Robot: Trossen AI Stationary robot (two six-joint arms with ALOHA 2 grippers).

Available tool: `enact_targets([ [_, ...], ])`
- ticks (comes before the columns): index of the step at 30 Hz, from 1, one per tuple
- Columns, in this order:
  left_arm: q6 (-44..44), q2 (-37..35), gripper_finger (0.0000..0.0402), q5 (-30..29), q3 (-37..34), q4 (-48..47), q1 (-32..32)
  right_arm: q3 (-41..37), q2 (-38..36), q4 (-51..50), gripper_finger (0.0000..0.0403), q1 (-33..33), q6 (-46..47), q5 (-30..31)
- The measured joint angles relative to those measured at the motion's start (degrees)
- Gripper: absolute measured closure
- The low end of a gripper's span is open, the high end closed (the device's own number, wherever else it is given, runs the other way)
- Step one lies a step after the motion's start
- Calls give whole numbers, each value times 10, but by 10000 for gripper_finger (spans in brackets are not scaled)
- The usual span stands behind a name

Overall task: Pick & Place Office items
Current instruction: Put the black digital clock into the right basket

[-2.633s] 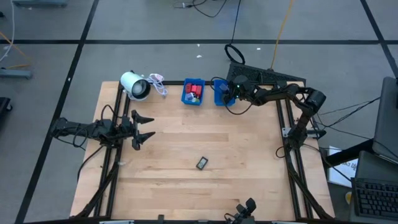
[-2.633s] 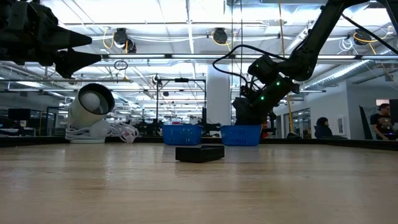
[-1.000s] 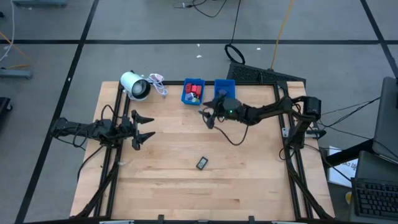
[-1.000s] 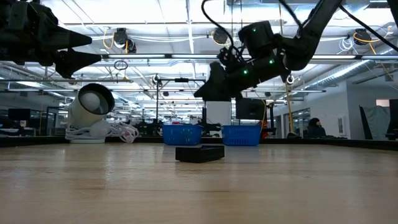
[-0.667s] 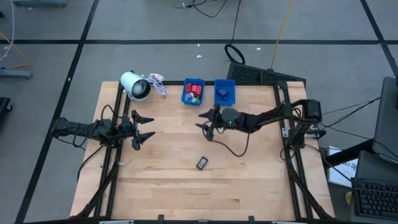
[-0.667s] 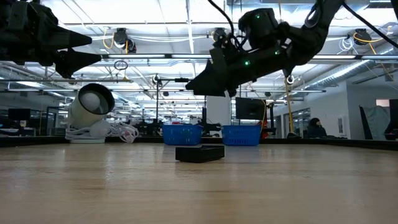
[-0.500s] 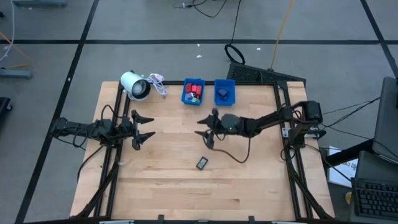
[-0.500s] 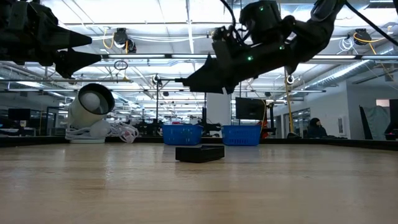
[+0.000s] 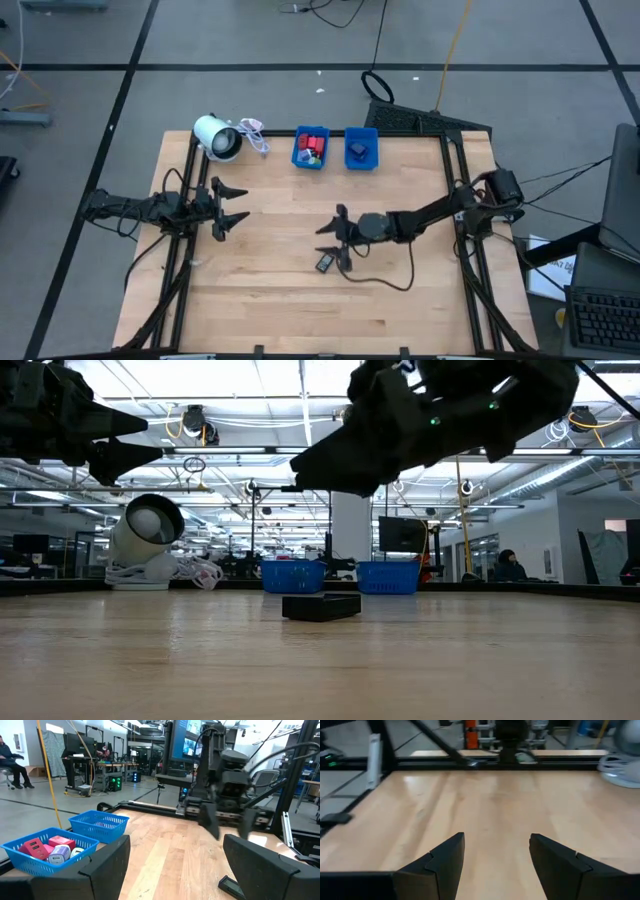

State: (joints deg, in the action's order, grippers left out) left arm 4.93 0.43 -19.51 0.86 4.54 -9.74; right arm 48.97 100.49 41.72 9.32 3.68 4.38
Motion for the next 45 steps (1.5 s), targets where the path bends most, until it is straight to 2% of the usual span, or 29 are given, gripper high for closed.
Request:
enact_targets([
  [9, 0, 0, 78, 0, 0, 0, 0, 0, 0, -4, 190, 68, -3, 0],
  [17, 0, 0, 78, 0, 0, 0, 0, 0, 0, -17, 190, 112, -47, -2],
  [27, 0, 0, 78, 0, 0, 0, 0, 0, 0, -19, 189, 121, -59, 1],
  [31, 0, 0, 78, 0, 0, 0, 0, 1, 0, -24, 169, 120, -79, -2],
  [34, 0, 0, 78, 0, 0, 0, 0, 28, 0, -101, 148, 113, -76, -28],
  [38, 0, 0, 78, 0, 0, 0, 0, 80, 2, -225, 131, 102, -100, -29],
  [45, 0, 0, 78, 0, 0, 0, 0, 108, 4, -270, 130, 73, -159, -31],
])
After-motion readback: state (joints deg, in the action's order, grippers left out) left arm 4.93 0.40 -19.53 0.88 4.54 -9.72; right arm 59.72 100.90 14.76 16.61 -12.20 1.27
